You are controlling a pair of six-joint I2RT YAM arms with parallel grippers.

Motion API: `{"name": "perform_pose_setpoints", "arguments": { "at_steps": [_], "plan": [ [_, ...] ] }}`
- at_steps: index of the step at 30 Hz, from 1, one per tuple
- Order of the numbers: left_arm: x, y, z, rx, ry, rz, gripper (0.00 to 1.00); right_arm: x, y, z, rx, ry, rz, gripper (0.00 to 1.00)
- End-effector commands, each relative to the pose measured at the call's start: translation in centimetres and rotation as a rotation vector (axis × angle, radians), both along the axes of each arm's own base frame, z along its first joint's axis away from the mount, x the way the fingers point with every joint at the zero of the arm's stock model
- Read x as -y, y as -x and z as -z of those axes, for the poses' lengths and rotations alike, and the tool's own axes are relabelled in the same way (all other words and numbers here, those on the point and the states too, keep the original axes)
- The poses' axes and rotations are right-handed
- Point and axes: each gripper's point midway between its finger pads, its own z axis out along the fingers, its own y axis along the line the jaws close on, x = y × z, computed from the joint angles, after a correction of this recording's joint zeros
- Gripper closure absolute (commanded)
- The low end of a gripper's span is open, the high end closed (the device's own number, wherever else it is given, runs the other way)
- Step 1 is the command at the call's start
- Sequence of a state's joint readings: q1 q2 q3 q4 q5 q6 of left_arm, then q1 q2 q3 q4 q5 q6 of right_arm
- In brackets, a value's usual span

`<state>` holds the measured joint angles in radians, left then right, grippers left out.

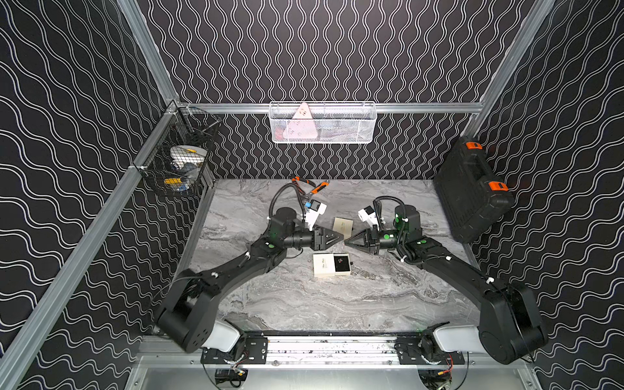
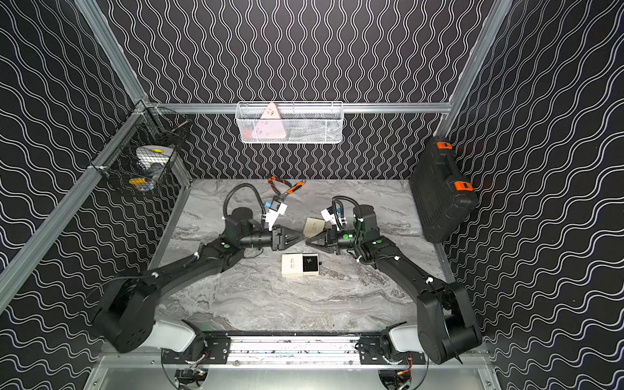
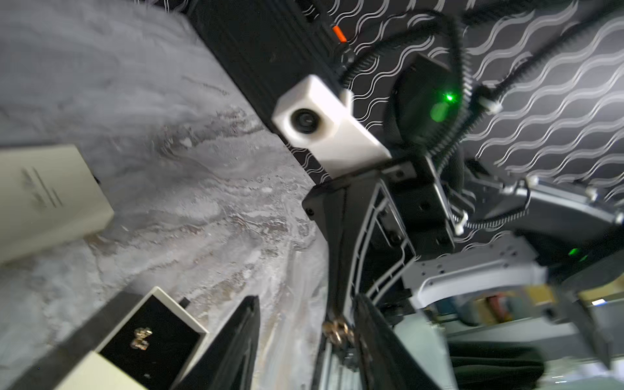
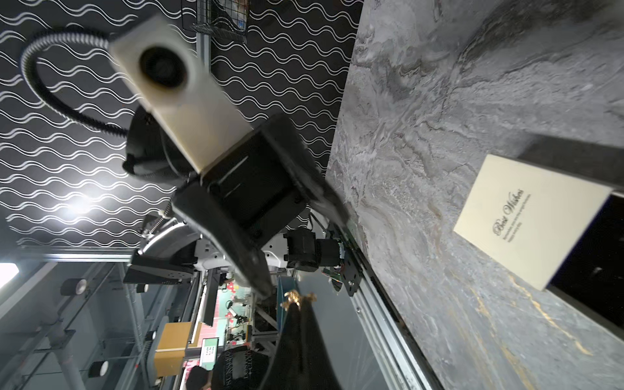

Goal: Place the earrings into the drawer-style jewelry box
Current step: Pick up the earring from the center of the board.

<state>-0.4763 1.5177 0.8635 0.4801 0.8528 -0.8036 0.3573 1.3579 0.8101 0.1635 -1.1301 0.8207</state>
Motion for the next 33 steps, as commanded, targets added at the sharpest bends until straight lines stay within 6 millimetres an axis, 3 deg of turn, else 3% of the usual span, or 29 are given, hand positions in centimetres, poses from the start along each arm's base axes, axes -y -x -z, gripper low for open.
{"name": "perform_pose_setpoints", "arguments": {
  "at_steps": [1, 11, 22, 26, 33],
  "plan": [
    [0.7, 1.1, -1.7, -0.329, 0.194, 0.08, 0.5, 0.2, -0.5, 0.2, 0.127, 0.019, 0.032, 1.0],
    [0.1, 2.0, -4.1, -0.398, 0.371, 0.159, 0.49, 0.2, 0.1, 0.6, 0.2, -0.042, 0.001, 1.0],
    [-1.2, 4.4, -2.7, -0.196, -0.029, 0.133, 0.41, 0.5, 1.3, -1.1, 0.248, -0.086, -0.035, 1.0],
    [-1.4, 4.7, -1.7, -0.201, -0.077, 0.145, 0.39, 0.5, 1.6, -2.3, 0.269, -0.11, -0.041, 1.0],
    [-1.2, 5.3, -2.0, -0.206, -0.035, 0.178, 0.38, 0.3, 1.4, -2.7, 0.283, -0.124, -0.049, 1.0]
  ]
}}
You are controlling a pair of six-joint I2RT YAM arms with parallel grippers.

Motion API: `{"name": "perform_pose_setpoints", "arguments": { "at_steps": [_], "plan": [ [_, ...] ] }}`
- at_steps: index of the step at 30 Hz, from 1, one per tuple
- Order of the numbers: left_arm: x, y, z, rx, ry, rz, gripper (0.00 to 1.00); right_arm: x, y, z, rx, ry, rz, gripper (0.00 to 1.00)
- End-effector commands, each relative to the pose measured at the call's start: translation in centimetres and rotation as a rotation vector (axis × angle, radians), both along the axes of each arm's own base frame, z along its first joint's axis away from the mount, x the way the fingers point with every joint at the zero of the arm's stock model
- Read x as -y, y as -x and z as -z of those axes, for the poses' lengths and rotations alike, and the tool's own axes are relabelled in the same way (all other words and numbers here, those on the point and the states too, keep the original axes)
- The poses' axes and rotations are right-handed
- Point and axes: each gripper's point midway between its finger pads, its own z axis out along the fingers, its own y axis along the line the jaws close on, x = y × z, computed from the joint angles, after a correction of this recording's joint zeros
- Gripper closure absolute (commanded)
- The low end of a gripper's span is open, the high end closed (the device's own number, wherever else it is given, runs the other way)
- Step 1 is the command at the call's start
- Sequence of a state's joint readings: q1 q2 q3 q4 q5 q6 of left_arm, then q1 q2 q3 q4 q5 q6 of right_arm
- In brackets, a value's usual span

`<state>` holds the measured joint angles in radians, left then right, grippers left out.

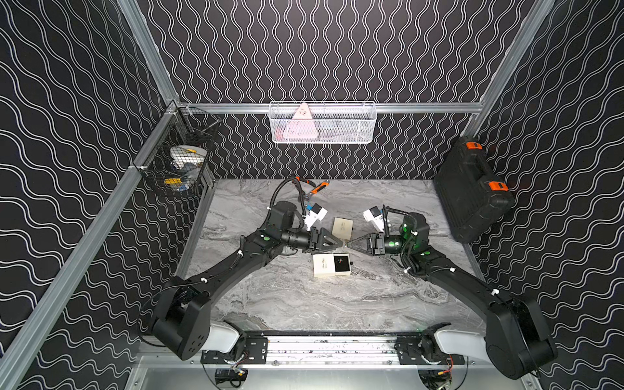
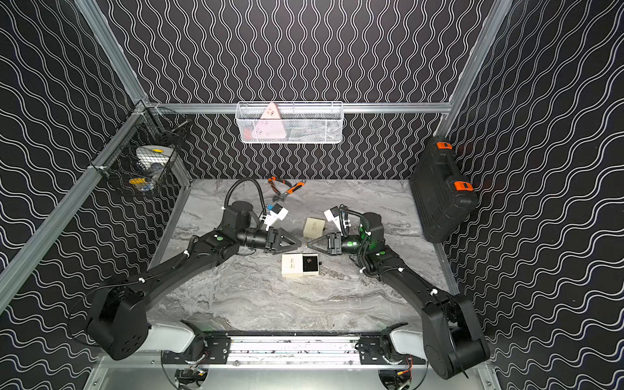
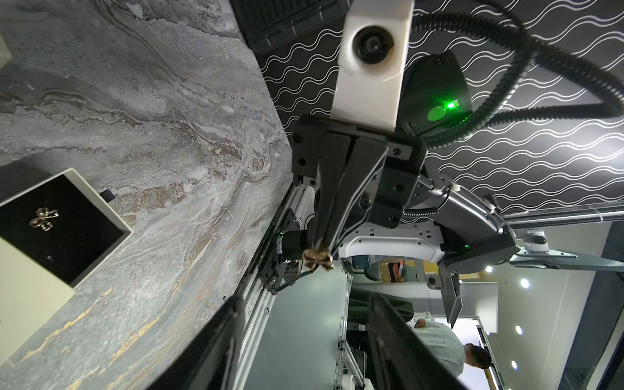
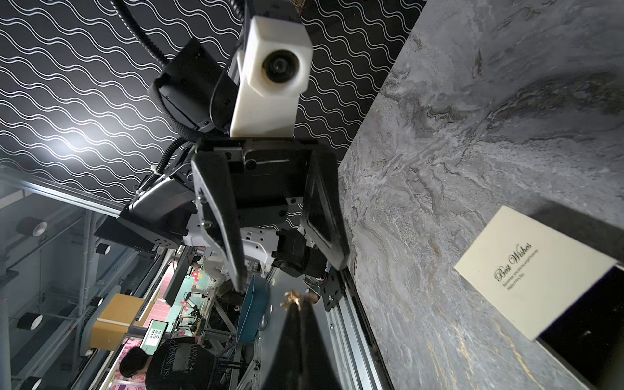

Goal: Place the earrings into the drawer-style jewelry box
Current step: Pick up the earring from the center of the board.

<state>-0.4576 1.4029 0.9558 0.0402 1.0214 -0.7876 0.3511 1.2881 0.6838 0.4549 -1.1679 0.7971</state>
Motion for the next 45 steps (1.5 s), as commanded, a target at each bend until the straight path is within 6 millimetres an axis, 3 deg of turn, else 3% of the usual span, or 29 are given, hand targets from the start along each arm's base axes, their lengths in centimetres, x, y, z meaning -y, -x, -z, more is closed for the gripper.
{"name": "perform_pose_setpoints", "arguments": {
  "at_steps": [1, 8, 22, 30, 45],
  "plan": [
    [0.2, 0.7, -0.5, 0.008, 0.04, 0.04, 0.4, -0.2, -0.1, -1.3, 0.045, -0.038, -0.019, 1.0],
    [0.3, 0.9, -0.6, -0.008, 0.075, 0.044, 0.52, -0.7, -0.4, -1.4, 0.049, -0.059, -0.032, 1.0],
    [0.5, 0.6, -1.2, -0.013, 0.098, 0.035, 0.56, -1.7, -0.1, -0.7, 0.036, -0.053, -0.06, 1.0],
    [0.5, 0.7, -1.2, -0.016, 0.103, 0.035, 0.71, -2.1, 0.2, -0.7, 0.037, -0.054, -0.072, 1.0],
    [0.6, 0.7, -1.5, -0.018, 0.126, 0.038, 0.64, -2.4, 0.4, -0.4, 0.028, -0.05, -0.084, 1.0]
  ]
}}
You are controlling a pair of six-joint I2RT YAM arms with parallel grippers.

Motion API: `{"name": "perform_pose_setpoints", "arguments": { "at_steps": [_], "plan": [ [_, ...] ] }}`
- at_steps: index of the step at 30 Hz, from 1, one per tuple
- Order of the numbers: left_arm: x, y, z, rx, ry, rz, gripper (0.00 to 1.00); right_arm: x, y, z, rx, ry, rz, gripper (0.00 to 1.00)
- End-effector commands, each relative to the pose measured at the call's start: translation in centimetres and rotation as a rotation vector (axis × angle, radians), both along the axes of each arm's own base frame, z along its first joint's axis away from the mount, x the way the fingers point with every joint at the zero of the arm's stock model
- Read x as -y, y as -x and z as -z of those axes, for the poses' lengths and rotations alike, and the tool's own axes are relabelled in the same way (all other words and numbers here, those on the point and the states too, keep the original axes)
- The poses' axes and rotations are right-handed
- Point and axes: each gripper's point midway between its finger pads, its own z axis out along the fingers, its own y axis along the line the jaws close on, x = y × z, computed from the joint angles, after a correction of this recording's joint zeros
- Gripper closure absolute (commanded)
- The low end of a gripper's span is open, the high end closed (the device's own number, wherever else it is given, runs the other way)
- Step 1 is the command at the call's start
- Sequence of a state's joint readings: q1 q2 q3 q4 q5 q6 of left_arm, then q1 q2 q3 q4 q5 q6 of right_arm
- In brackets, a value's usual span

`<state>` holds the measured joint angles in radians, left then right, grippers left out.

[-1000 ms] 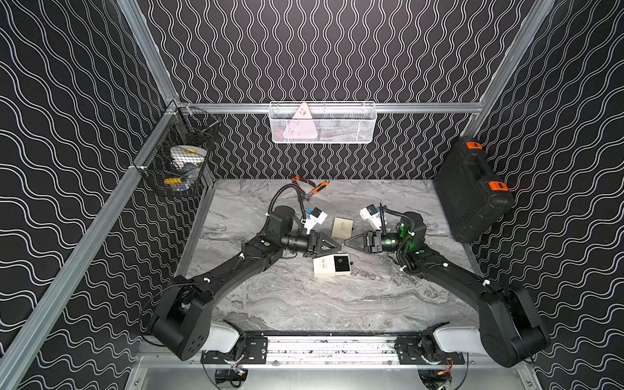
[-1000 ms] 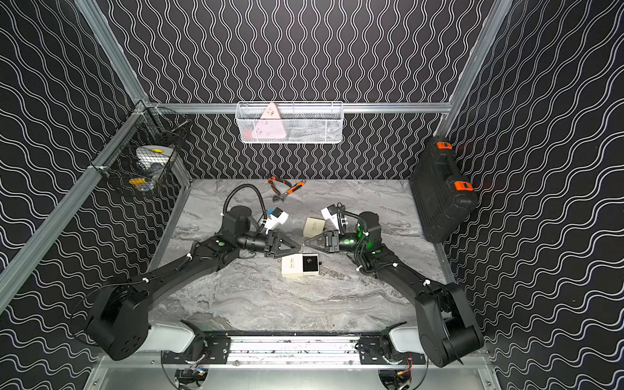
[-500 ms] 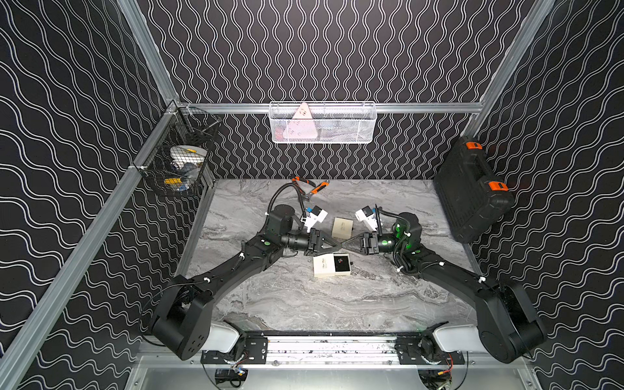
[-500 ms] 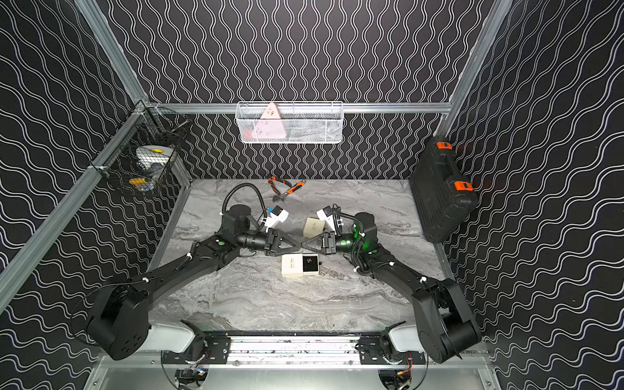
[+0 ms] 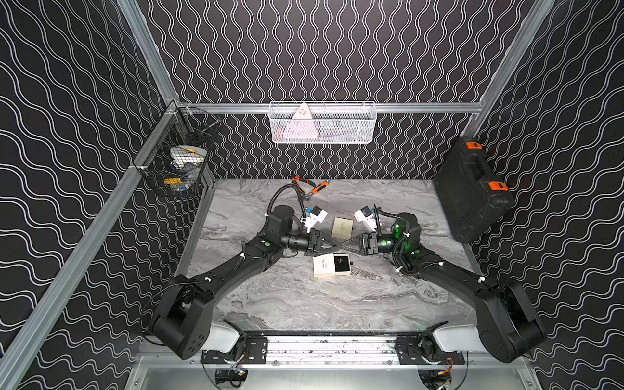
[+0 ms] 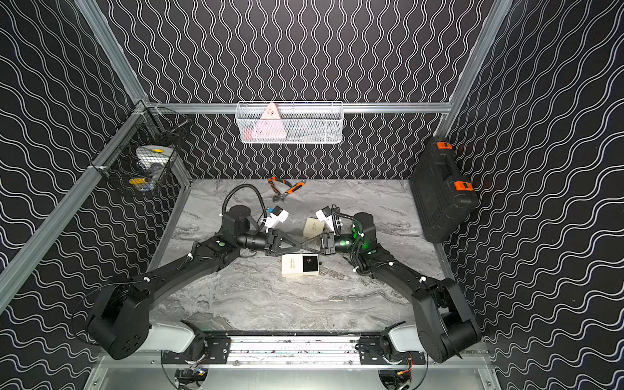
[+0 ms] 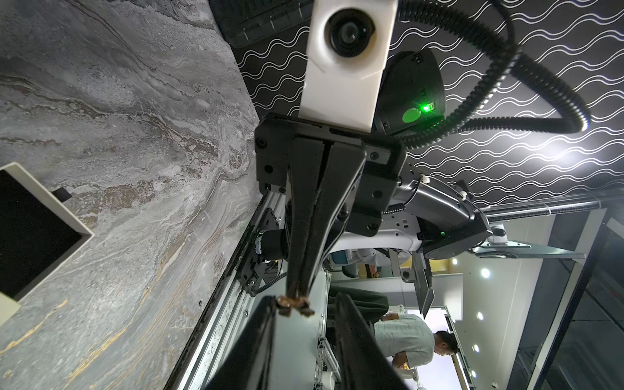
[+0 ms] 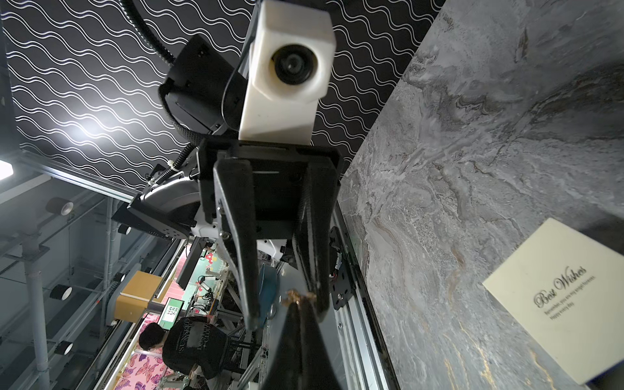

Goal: Place the earrings into the drawer-style jewelry box
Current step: Pick up the earring from the center of the board.

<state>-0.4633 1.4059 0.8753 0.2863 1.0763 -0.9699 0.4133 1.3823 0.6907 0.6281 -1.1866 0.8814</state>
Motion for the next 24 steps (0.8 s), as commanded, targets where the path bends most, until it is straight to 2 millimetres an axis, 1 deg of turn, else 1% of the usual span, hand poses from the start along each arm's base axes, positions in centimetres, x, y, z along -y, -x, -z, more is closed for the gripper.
{"name": "perform_pose_setpoints", "arguments": {
  "at_steps": [1, 3, 10, 14, 20, 24],
  "plan": [
    [0.11, 0.14, -0.94, 0.026, 0.031, 0.017, 0.64, -0.2, -0.02, -0.54, 0.034, -0.015, -0.007, 1.0],
    [0.09, 0.15, -1.11, 0.03, 0.031, 0.016, 0.65, -0.24, 0.02, -0.53, 0.035, -0.015, -0.009, 1.0],
    [-0.04, 0.15, -0.76, 0.029, 0.007, 0.006, 0.69, -0.38, 0.15, -0.39, 0.032, -0.012, -0.014, 1.0],
    [-0.07, 0.12, -0.64, 0.028, -0.002, 0.004, 0.73, -0.43, 0.2, -0.36, 0.032, -0.009, -0.017, 1.0],
    [-0.09, 0.15, -0.57, 0.022, -0.008, 0.003, 0.87, -0.44, 0.19, -0.12, 0.031, -0.003, -0.015, 1.0],
    [-0.11, 0.14, -0.6, 0.019, -0.011, 0.002, 0.93, -0.46, 0.09, 0.11, 0.025, 0.004, -0.011, 1.0]
  ]
}}
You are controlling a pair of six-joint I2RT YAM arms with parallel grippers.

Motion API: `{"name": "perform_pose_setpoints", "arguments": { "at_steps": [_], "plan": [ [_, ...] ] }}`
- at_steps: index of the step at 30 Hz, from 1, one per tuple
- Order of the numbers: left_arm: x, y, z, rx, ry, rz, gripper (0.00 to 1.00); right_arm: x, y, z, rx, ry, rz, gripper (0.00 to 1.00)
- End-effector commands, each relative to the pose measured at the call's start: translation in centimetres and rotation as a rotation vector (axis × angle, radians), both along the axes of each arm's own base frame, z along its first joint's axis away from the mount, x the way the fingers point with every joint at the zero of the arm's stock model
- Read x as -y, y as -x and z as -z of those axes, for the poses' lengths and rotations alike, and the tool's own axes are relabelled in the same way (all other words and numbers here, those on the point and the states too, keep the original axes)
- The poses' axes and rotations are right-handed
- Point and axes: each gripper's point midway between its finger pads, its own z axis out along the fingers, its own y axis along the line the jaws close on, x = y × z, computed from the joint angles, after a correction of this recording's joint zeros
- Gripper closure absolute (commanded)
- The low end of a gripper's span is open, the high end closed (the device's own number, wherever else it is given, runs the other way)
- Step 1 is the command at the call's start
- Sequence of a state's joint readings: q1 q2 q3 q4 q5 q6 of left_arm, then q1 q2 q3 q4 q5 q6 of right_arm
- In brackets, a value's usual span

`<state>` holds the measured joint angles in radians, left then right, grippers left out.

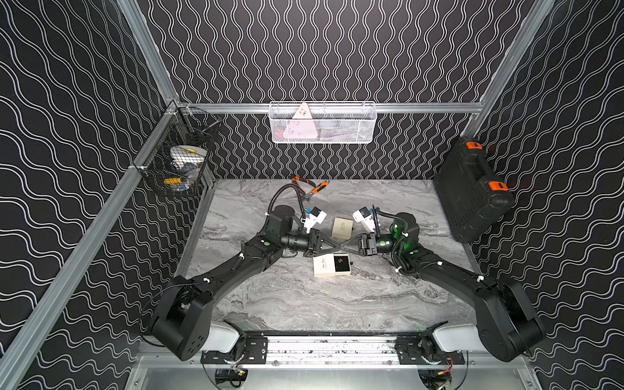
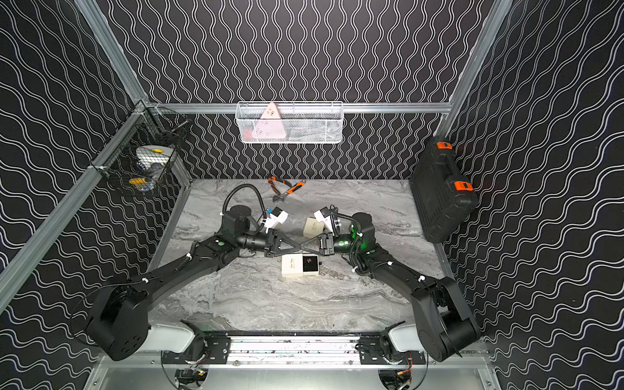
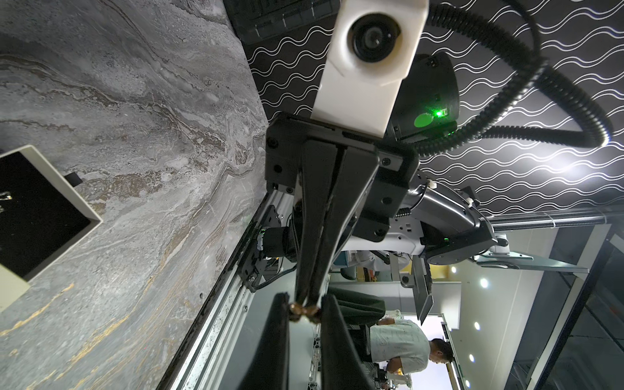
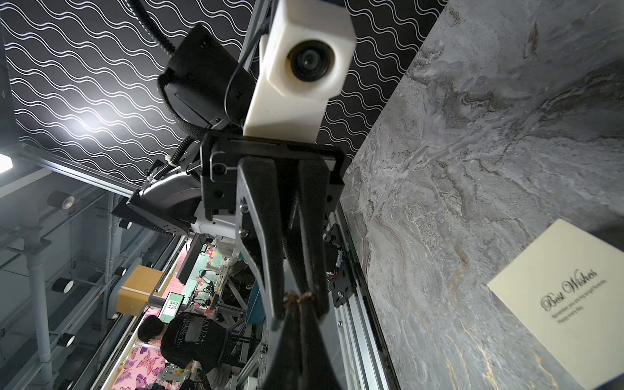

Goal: Place the earrings into the drawer-style jewelry box
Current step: Pick up the earring from the center of the board, then insert the earring into the inner lining.

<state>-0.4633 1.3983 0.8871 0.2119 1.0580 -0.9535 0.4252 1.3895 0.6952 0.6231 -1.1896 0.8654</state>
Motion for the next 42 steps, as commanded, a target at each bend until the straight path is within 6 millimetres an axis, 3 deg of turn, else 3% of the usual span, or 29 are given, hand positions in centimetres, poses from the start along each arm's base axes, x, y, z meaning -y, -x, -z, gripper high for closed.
{"name": "perform_pose_setpoints", "arguments": {
  "at_steps": [1, 6, 10, 15, 22, 26, 32, 34, 42],
  "plan": [
    [0.1, 0.1, -1.0, 0.049, 0.019, 0.018, 0.94, -0.1, -0.1, 0.0, 0.015, 0.002, 0.002, 1.0],
    [0.0, 0.1, -1.1, 0.046, 0.014, 0.013, 1.0, -0.2, -0.1, 0.1, 0.01, 0.004, 0.002, 1.0],
    [-0.2, 0.3, -0.8, 0.045, -0.006, 0.01, 1.0, -0.1, 0.0, 0.3, 0.0, 0.013, 0.001, 0.66],
    [-0.7, 0.7, 0.4, 0.037, -0.079, 0.002, 1.0, 0.7, 0.1, 0.7, -0.011, 0.048, 0.027, 0.44],
    [-1.8, 0.9, 3.5, 0.006, -0.236, -0.018, 1.0, 4.2, 0.2, 1.1, -0.039, 0.068, 0.145, 0.19],
    [-1.6, 1.1, 6.0, 0.014, -0.401, -0.001, 1.0, 6.0, -1.0, 2.4, -0.051, 0.173, 0.274, 0.15],
    [-0.1, 2.4, 10.5, 0.1, -0.817, 0.115, 1.0, 11.8, -4.6, 8.5, -0.17, 0.576, 0.563, 0.1],
    [0.3, 2.5, 11.6, 0.122, -0.919, 0.152, 1.0, 13.5, -5.3, 9.6, -0.196, 0.65, 0.627, 0.1],
    [2.0, 1.6, 14.3, 0.189, -1.181, 0.231, 1.0, 16.0, -6.4, 11.2, -0.217, 0.772, 0.717, 0.0]
  ]
}}
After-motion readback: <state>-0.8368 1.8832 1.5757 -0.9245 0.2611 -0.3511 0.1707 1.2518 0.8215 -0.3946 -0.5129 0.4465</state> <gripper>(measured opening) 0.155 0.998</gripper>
